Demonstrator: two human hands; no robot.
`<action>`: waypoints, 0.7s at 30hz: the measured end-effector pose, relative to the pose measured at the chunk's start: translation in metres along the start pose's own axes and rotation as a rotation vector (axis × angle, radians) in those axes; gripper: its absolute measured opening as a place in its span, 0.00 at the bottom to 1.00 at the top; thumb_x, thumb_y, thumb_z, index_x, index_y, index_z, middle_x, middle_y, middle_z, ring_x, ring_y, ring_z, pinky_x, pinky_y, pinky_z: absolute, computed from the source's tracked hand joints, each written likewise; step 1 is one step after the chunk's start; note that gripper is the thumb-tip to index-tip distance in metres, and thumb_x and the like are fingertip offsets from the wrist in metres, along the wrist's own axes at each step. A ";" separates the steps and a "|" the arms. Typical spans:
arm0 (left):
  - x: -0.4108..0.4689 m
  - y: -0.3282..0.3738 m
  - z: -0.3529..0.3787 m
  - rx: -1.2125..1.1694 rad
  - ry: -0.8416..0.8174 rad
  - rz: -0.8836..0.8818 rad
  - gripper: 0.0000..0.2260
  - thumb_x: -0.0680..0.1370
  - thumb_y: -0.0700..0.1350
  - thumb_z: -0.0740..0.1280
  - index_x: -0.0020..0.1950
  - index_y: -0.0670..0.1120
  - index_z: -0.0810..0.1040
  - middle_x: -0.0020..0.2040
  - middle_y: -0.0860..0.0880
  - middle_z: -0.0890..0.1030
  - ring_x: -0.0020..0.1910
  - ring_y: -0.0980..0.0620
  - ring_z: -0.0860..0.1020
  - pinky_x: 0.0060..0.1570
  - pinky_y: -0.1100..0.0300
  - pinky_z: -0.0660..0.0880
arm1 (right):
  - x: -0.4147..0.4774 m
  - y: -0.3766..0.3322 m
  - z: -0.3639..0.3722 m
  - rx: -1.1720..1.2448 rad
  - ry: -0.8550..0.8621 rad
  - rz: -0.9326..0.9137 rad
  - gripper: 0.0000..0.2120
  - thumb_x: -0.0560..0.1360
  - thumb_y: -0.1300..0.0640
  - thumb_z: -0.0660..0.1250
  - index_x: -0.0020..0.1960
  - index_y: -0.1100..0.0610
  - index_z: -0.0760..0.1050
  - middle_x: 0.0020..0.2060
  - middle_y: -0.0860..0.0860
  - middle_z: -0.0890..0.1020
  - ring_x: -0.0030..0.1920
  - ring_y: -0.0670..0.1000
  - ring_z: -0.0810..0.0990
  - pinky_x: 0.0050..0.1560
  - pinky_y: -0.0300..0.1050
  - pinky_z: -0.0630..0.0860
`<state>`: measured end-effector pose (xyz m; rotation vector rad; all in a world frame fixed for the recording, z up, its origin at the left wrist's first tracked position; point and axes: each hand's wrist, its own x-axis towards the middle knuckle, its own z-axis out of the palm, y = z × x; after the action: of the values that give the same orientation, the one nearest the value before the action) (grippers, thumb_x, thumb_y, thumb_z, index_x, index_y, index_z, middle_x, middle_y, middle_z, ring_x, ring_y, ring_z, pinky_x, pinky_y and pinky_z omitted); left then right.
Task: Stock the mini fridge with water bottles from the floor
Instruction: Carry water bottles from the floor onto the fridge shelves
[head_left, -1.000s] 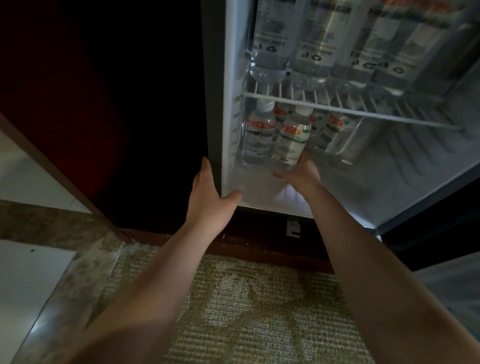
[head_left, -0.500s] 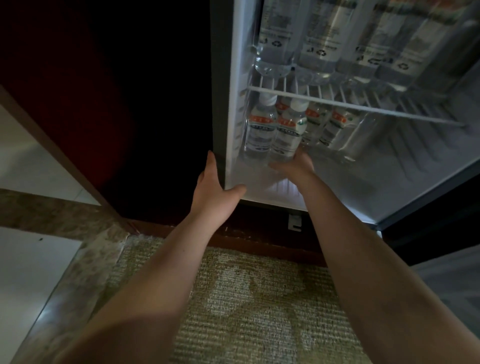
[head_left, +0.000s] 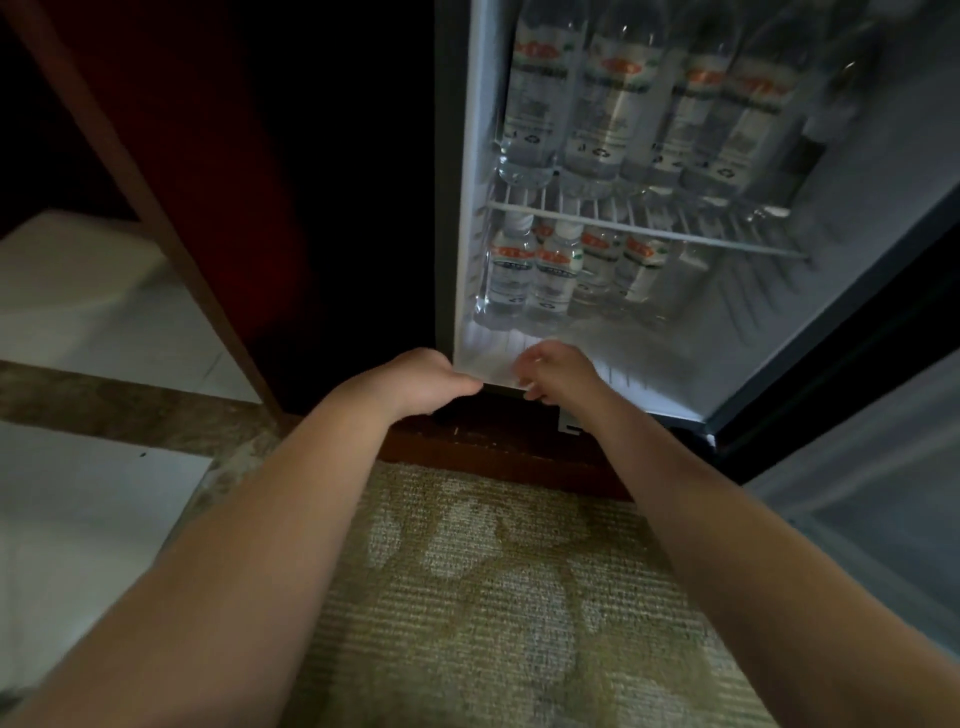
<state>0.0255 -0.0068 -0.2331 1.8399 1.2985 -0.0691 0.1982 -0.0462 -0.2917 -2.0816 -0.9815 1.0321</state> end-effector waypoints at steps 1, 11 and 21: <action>-0.010 0.003 -0.003 0.025 0.002 0.025 0.17 0.78 0.53 0.64 0.60 0.44 0.76 0.55 0.45 0.78 0.52 0.48 0.77 0.43 0.58 0.73 | -0.016 -0.009 -0.005 -0.065 -0.140 0.052 0.07 0.77 0.53 0.65 0.53 0.54 0.74 0.49 0.52 0.81 0.43 0.50 0.81 0.48 0.44 0.75; -0.138 0.005 -0.044 0.189 -0.041 0.054 0.20 0.78 0.55 0.63 0.64 0.44 0.73 0.59 0.46 0.77 0.55 0.48 0.78 0.46 0.57 0.73 | -0.163 -0.084 -0.040 -0.295 -0.245 -0.090 0.16 0.80 0.49 0.61 0.64 0.57 0.71 0.51 0.53 0.79 0.49 0.52 0.79 0.51 0.47 0.74; -0.263 -0.039 -0.077 0.102 0.279 0.127 0.10 0.78 0.50 0.64 0.45 0.44 0.76 0.45 0.42 0.78 0.47 0.44 0.79 0.46 0.54 0.75 | -0.301 -0.135 -0.005 -0.149 -0.153 -0.285 0.05 0.79 0.53 0.63 0.51 0.54 0.75 0.42 0.52 0.80 0.41 0.51 0.79 0.44 0.45 0.73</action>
<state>-0.1568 -0.1484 -0.0799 2.0705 1.3839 0.1999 0.0286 -0.2213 -0.0695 -1.9253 -1.4242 1.0055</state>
